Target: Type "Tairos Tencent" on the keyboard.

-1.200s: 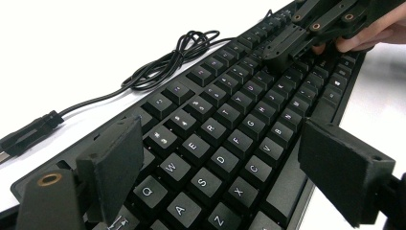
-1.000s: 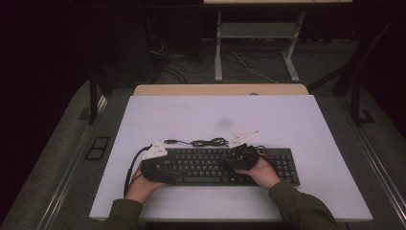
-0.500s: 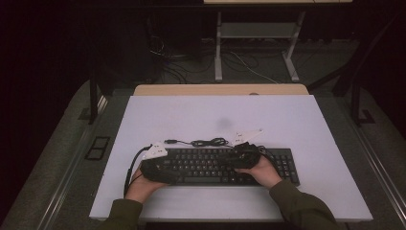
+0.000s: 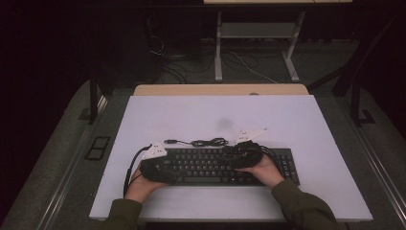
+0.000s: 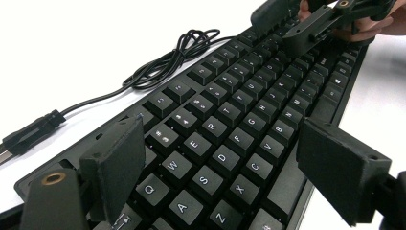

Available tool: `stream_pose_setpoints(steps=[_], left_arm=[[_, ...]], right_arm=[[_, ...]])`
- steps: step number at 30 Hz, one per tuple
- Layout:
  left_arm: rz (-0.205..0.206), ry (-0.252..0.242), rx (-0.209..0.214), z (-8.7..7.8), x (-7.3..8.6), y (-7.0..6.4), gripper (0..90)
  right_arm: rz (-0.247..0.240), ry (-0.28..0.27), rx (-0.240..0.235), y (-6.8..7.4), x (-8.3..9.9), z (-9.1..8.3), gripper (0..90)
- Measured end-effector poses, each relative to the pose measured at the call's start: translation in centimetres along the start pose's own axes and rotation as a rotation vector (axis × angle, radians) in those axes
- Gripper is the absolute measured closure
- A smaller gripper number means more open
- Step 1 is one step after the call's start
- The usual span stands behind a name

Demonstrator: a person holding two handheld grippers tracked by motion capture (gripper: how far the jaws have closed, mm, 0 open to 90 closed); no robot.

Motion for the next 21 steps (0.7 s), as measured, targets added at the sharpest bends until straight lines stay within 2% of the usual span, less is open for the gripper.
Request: stream_pose_setpoints(steps=[3,8,21], left_arm=[[0.001,0.004,-0.001,-0.01,0.05,0.05,17.6],[-0.002,0.007,0.003,-0.1,0.15,0.13,22.4],[-0.018,0.018,0.031,-0.26,0.51,0.72,52.2]], right_arm=[[0.014,-0.002,0.009,-0.21,0.12,0.02,35.4],[0.03,-0.013,0.027,-0.55,0.29,0.08,30.4],[0.044,-0.01,0.051,-0.82,0.45,0.14,27.7]])
Point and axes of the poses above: each handheld gripper's, and its own axes: z roughly forward along the jaws, x roughly out of its underside, y roughly to its left, the point moved 1 cm from there along z, roughly forward along the jaws, and after that the axes turned 13 degrees about y, right-handed, at the moved point
